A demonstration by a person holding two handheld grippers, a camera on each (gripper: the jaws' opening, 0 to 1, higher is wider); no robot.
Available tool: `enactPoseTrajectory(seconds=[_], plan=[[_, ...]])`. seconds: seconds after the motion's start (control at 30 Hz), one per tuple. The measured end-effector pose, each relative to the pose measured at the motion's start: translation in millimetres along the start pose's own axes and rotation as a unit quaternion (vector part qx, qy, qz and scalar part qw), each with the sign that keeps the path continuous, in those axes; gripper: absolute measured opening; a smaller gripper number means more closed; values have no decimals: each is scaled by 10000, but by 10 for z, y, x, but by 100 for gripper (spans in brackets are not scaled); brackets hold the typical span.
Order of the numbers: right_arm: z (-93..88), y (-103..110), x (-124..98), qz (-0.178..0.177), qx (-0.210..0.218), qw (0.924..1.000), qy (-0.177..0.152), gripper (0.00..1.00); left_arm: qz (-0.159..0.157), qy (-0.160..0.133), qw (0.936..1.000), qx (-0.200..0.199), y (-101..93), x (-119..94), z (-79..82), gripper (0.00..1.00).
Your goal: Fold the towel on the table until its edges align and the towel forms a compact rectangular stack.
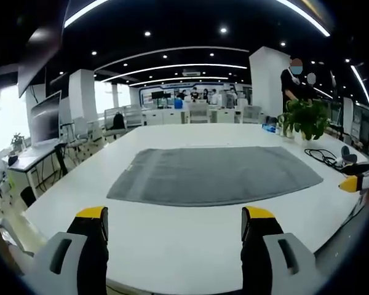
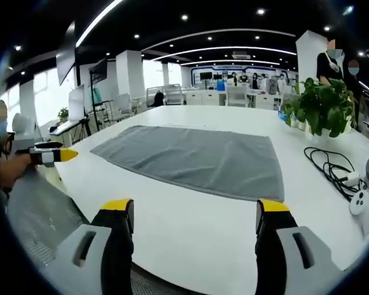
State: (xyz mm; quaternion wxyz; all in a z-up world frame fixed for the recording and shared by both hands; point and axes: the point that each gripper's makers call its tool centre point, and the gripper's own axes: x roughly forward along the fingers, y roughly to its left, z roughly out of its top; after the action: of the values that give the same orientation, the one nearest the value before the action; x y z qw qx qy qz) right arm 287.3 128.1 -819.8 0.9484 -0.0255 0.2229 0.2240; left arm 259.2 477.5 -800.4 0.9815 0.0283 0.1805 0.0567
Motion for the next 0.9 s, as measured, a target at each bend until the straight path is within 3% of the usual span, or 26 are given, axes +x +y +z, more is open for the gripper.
enactPoseTrajectory(seconds=[0.9], plan=[[-41, -29, 6, -115, -88, 9998, 129, 81, -133, 48, 9998, 105, 58, 99, -70, 89]])
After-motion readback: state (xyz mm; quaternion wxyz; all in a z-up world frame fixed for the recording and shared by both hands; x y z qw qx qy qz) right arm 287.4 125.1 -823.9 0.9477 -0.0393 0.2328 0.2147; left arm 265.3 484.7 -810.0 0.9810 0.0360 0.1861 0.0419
